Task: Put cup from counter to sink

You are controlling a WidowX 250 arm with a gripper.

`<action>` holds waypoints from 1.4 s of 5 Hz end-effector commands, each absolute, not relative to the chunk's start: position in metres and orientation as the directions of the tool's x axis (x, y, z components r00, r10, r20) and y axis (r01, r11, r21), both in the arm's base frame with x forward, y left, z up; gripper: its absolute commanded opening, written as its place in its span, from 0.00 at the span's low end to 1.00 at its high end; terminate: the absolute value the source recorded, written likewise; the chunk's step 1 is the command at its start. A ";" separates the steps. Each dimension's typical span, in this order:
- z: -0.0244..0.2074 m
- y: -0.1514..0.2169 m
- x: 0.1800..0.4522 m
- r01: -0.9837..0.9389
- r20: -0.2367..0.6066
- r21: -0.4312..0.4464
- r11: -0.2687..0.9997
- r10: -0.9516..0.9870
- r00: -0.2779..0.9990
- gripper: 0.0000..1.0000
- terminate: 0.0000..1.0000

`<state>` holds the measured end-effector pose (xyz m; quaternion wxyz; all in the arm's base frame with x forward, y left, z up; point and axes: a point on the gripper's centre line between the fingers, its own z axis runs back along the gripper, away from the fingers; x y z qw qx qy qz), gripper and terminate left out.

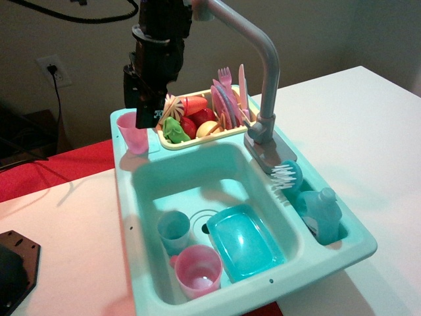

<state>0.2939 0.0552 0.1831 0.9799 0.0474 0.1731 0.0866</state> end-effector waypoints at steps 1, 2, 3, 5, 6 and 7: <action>0.183 0.055 0.294 -0.153 -0.331 0.123 0.981 0.186 0.925 1.00 0.00; 0.179 0.053 0.288 -0.171 -0.334 0.126 0.977 0.204 0.920 1.00 0.00; 0.173 0.053 0.286 -0.181 -0.341 0.136 0.974 0.217 0.915 1.00 0.00; 0.158 0.048 0.282 -0.168 -0.327 0.158 0.973 0.212 0.921 0.00 0.00; 0.156 0.050 0.280 -0.173 -0.328 0.156 0.972 0.216 0.919 0.00 0.00; 0.157 0.047 0.280 -0.173 -0.321 0.154 0.973 0.214 0.923 0.00 0.00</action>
